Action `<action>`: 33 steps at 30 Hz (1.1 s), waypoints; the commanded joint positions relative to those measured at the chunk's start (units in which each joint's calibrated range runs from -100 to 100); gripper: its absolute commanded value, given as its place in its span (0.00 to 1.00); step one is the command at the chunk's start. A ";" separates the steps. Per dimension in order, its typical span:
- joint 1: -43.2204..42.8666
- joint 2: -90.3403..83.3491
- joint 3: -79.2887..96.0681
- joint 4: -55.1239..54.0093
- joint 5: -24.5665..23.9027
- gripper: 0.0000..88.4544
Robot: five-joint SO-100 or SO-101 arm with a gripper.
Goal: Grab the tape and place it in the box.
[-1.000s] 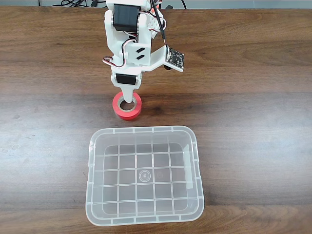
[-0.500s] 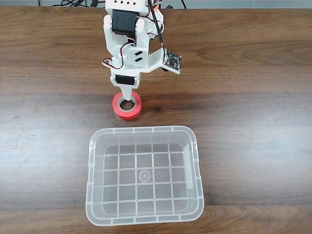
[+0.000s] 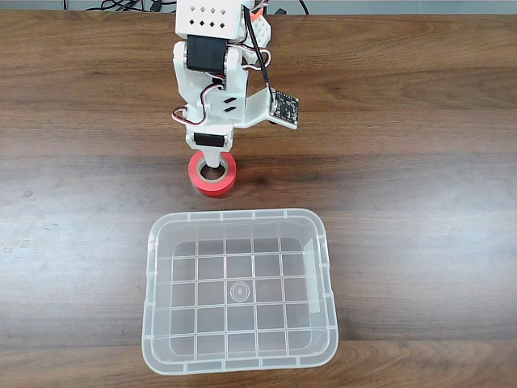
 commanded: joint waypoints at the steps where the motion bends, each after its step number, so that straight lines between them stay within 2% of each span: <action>1: 0.74 -0.10 -2.13 -0.84 0.08 0.09; 4: 0.74 -0.10 -2.13 -0.15 0.13 0.03; 15: 0.22 -4.61 -2.31 1.22 0.92 0.03; 27: -1.61 -22.31 -19.74 23.14 1.13 0.03; 33: -5.85 -23.84 -24.21 26.56 0.55 0.03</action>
